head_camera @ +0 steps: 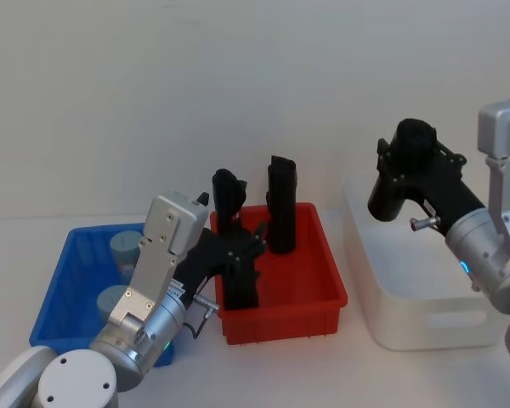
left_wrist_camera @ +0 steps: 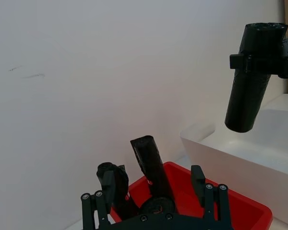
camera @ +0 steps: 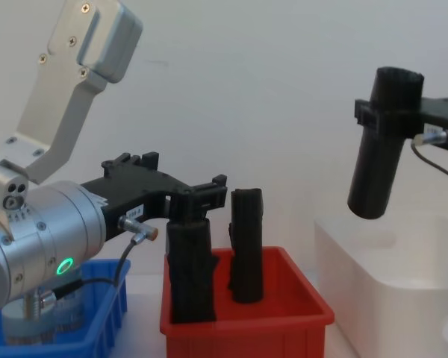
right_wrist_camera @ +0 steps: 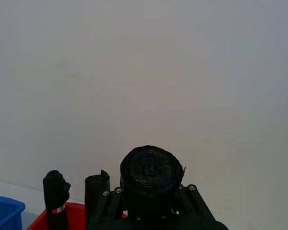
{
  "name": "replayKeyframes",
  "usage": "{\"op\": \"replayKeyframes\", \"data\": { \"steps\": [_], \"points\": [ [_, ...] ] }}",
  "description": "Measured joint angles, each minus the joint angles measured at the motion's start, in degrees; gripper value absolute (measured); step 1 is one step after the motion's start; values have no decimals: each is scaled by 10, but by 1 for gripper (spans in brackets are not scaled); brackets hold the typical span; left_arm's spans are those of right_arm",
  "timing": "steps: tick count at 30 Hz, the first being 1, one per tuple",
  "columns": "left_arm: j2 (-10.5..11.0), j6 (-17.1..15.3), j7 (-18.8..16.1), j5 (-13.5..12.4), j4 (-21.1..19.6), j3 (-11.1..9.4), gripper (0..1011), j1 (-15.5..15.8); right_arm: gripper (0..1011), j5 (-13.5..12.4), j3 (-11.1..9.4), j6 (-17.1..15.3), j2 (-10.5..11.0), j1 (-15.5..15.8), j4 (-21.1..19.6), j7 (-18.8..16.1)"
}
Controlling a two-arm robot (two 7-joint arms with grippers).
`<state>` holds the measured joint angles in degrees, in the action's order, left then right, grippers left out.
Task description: Pick the cotton swabs from the blue box and place them into the white box.
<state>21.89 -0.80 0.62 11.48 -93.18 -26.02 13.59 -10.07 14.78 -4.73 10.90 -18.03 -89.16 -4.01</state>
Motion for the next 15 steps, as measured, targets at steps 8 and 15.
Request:
{"op": "replayKeyframes", "data": {
  "steps": [8,15],
  "points": [
    [0,0,0,0,0,0,1003,0,416,10,-5,-4,-1,-3,14,21],
    [0,0,0,0,0,0,1003,0,416,16,-10,-9,2,-5,26,32]
  ]
}}
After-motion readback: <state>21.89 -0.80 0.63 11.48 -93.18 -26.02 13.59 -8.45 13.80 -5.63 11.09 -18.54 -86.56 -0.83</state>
